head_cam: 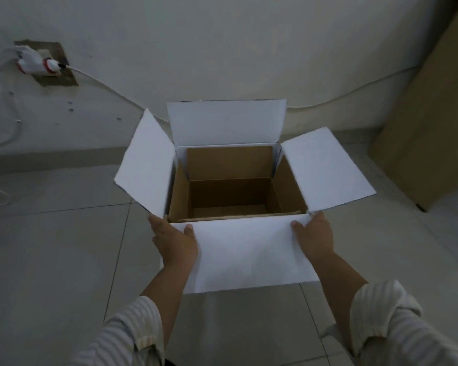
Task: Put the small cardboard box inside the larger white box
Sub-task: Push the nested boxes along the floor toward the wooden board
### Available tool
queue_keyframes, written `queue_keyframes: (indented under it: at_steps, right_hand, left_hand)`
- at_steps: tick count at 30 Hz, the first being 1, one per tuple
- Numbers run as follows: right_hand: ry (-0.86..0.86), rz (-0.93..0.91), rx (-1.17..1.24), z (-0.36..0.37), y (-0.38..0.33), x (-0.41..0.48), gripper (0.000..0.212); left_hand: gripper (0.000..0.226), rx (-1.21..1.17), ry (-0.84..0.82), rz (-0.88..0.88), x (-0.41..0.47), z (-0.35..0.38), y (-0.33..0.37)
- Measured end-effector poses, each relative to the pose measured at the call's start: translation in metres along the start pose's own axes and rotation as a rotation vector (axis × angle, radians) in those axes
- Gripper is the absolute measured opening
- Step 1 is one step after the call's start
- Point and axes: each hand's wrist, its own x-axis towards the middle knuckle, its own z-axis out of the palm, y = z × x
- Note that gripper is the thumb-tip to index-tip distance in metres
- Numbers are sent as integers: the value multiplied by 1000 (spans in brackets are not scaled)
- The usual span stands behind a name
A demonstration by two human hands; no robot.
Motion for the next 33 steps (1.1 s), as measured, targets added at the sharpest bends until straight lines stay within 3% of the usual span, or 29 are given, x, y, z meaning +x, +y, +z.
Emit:
queue_keyframes:
  at_steps: [5,10,13,17,23,33]
  right_hand:
    - [-13,-195,-275,-6,-7,-13,55]
    - [-210,-441,-583,5,-1,-3,68]
    - [-256,-562,-679,18,5,12,71]
    - [-171,-674,-779,22,12,25,70]
    - [-167,-758,-703,11,24,44,37]
    - [-126,-635,-666,-52,67,87,24]
  left_hand:
    - [90,151,-17,180,-36,9,-7]
    - [71,662,-160,548,-18,10,-19]
    - [70,787,-191,541,6,12,-24]
    - [68,809,-188,514,13,20,-20]
    - [65,765,-151,472,-3,36,-3]
    - [61,725,-187,535,-47,97,31]
